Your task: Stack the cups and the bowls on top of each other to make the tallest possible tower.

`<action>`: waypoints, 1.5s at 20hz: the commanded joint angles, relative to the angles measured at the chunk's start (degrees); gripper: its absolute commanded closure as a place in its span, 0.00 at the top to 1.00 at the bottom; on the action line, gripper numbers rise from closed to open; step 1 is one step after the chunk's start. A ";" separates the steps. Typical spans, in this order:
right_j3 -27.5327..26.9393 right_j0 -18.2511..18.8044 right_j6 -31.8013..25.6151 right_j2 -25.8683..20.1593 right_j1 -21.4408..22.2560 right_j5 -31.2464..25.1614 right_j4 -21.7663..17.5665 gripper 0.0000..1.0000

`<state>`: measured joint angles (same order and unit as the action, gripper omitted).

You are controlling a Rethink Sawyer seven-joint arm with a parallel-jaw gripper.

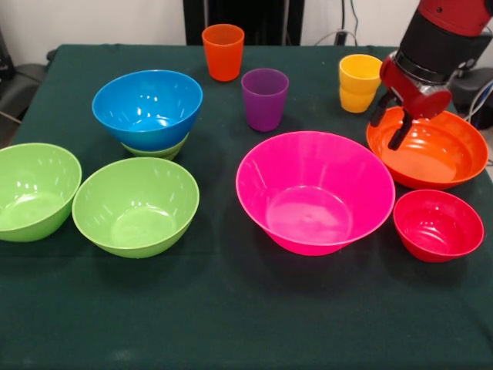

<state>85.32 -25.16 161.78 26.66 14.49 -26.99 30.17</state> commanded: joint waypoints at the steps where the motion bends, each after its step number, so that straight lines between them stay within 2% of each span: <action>1: -2.64 -0.63 3.42 -8.06 -0.76 -1.86 -1.44 1.00; 6: -2.74 0.24 2.28 -8.65 -1.29 -0.96 -1.71 1.00; 11: -4.24 -0.84 5.27 -8.04 -3.45 -1.18 -0.36 1.00; 14: -3.67 -0.07 6.37 -9.72 -2.94 -2.07 1.24 1.00; 30: -5.21 -1.13 7.79 -8.45 -3.64 -3.89 1.30 1.00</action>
<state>83.72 -25.63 161.78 26.03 12.49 -26.99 30.20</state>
